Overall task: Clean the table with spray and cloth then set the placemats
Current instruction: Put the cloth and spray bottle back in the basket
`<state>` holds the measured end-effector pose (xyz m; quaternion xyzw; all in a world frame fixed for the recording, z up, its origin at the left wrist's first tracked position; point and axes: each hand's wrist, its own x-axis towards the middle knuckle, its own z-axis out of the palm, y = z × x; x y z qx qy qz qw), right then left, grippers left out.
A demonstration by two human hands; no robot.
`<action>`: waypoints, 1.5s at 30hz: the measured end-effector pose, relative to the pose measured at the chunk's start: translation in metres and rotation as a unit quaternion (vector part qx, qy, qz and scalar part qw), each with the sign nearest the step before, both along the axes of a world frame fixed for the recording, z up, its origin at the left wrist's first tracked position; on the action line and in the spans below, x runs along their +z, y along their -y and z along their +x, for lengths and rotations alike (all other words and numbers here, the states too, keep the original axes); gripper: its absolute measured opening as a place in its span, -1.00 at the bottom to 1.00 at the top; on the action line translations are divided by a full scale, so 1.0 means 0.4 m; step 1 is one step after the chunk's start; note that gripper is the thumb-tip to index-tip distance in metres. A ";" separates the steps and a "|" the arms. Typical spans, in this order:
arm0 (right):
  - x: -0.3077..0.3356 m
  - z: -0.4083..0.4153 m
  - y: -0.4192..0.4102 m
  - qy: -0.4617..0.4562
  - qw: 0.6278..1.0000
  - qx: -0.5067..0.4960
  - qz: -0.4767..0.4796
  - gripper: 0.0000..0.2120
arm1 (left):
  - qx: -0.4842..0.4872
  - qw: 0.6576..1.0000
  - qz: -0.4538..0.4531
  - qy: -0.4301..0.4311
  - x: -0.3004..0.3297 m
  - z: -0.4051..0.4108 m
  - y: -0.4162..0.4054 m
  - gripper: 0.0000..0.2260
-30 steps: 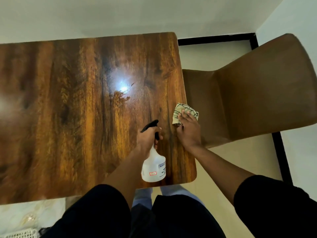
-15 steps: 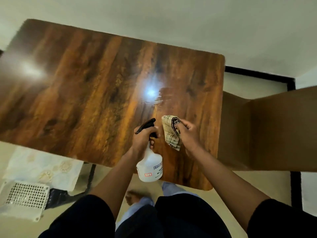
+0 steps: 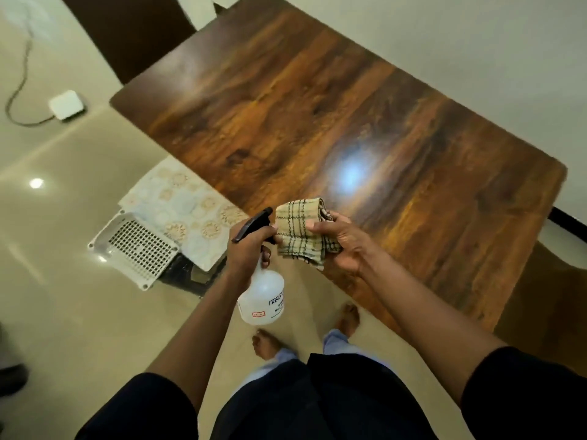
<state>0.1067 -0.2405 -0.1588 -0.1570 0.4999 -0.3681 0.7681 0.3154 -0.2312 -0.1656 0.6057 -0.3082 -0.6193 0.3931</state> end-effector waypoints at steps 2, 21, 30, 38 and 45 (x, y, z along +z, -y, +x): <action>0.007 0.098 0.006 -0.031 0.999 0.013 0.002 -0.54 | 0.029 0.999 -0.012 0.008 -0.002 0.097 -0.028 -0.78; -0.052 0.647 0.125 -0.157 0.966 0.204 -0.005 -0.12 | 0.295 0.955 -0.034 0.028 -0.012 0.575 -0.121 -0.64; -0.124 0.819 0.330 -0.203 0.907 0.365 -0.060 -0.61 | 0.395 0.918 -0.002 0.027 -0.087 0.714 0.010 -0.83; -0.276 0.986 0.489 -0.310 0.779 0.524 -0.151 -0.56 | 0.442 0.896 -0.013 0.038 -0.288 0.844 0.135 -0.68; -0.440 1.082 0.536 -0.339 0.685 0.614 -0.197 -0.41 | 0.369 0.928 -0.051 -0.015 -0.500 0.929 0.187 -0.65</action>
